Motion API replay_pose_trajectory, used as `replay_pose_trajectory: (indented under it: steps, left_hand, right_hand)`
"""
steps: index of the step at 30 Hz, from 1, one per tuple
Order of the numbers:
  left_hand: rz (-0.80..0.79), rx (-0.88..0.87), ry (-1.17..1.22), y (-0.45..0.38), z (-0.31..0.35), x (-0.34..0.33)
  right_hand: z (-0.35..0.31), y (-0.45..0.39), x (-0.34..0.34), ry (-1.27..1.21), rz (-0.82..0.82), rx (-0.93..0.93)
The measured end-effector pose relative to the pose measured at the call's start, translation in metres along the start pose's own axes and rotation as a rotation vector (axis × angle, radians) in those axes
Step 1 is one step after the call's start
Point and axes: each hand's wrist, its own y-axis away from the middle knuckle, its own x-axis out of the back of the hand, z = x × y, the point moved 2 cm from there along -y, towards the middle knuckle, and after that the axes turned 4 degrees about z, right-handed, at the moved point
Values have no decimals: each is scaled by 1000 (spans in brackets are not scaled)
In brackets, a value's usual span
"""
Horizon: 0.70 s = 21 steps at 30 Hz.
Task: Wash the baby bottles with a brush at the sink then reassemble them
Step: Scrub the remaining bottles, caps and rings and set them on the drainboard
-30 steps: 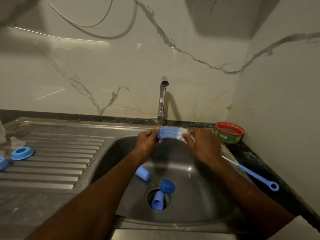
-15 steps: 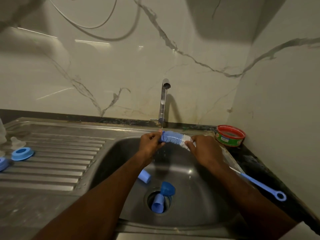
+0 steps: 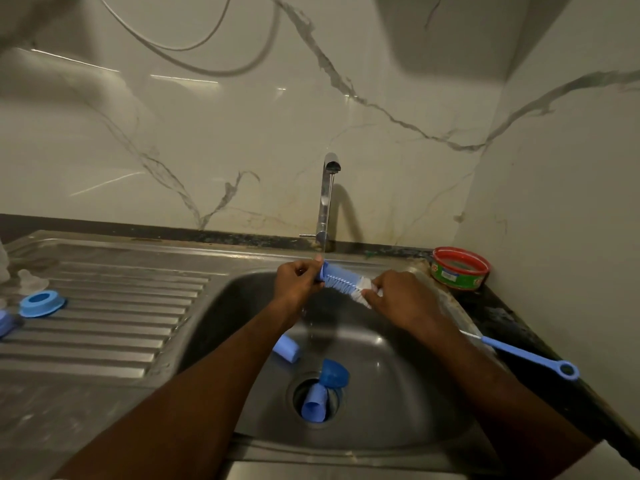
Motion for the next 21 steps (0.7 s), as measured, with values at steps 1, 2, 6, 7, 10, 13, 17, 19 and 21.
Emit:
replay_pose_trajectory:
  steps: [1,2,6,7,10,13,17,19,21]
  left_hand:
    - [1,-26,-15,1,-1,3]
    - [-2,-37,-12,1,0,5]
    - [-56,81,116,3,3,3]
    - [-72,123,155,4,3,0]
    - [-64,128,126,2,2,-4]
    - [-22,45,28,0,0,5]
    - [-49,48,13,1,-2,10]
    - [-108,97,71,1,-2,7]
    - [-117,97,61,0,-2,2]
  right_hand:
    - [-2,-1,2,-38,-45,25]
    - [-3,-3,3,-81,-51,46]
    - [5,-2,10,-154,182,15]
    - [6,1,11,-141,231,-14]
    - [7,1,4,-24,139,-91]
    - [2,-4,0,-49,-115,-31]
    - [0,-2,8,-180,-14,58]
    - [4,0,7,-153,124,-24]
    - [6,2,3,-99,100,-108]
